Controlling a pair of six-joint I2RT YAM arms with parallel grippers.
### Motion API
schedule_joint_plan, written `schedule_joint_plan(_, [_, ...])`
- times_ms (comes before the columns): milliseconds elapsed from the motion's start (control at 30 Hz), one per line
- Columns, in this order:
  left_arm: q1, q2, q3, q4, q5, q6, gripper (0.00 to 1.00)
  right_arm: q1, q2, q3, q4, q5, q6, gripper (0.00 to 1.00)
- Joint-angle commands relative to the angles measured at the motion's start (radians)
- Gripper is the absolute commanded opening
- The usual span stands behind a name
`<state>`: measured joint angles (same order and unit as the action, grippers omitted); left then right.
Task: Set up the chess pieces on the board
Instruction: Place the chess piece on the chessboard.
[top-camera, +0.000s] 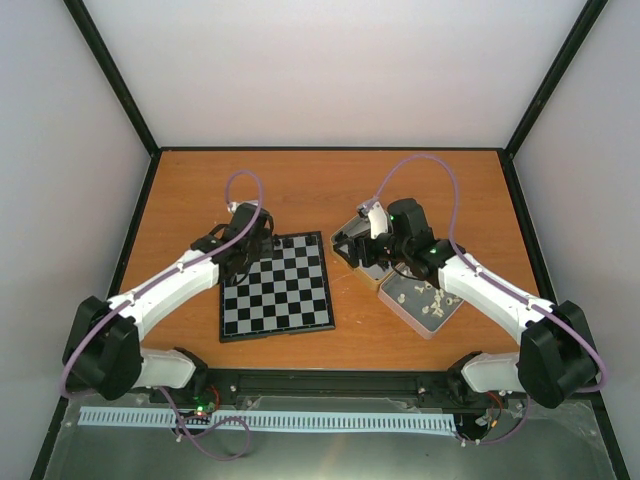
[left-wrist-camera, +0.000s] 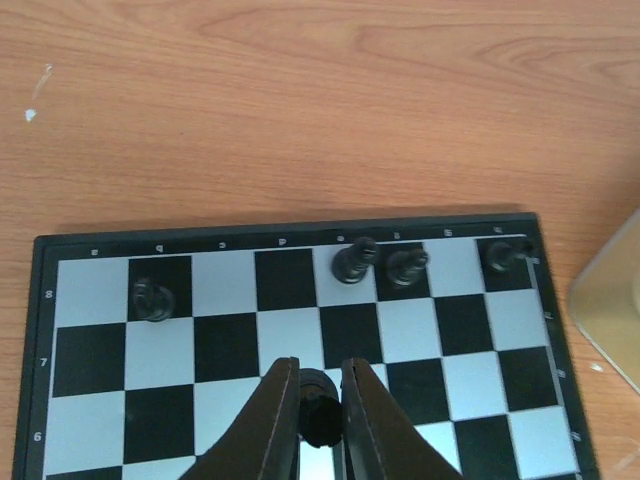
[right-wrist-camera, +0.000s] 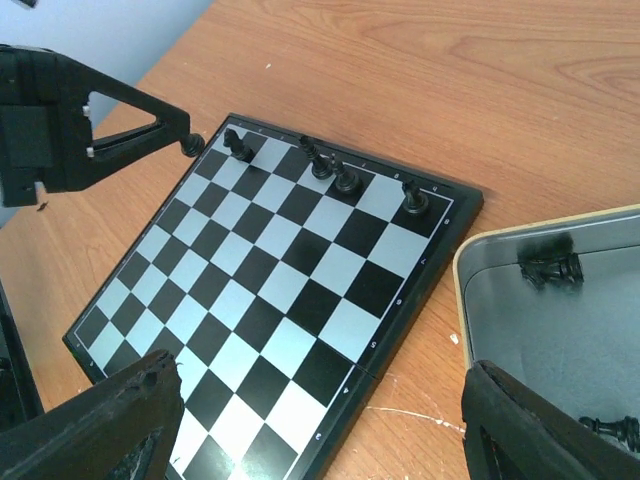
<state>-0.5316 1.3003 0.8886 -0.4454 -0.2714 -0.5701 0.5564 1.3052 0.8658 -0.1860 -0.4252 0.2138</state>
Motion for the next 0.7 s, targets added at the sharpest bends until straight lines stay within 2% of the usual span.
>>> schedule_joint_plan(0, [0.023,0.046,0.007,0.01,-0.056,-0.002,0.05,0.003,-0.018,-0.011,0.002,0.022,0.02,0.76])
schedule_joint_plan(233, [0.04,0.074,-0.018,0.061,-0.018,-0.005,0.05,0.003,-0.018,-0.022,0.017,0.025,0.04,0.76])
schedule_joint_plan(367, [0.041,0.107,-0.009,0.118,0.058,0.045,0.05,0.003,-0.01,-0.02,0.022,0.023,0.048,0.76])
schedule_joint_plan(667, [0.041,0.171,0.024,0.136,0.079,0.106,0.05,0.004,0.004,-0.014,0.029,0.019,0.064,0.76])
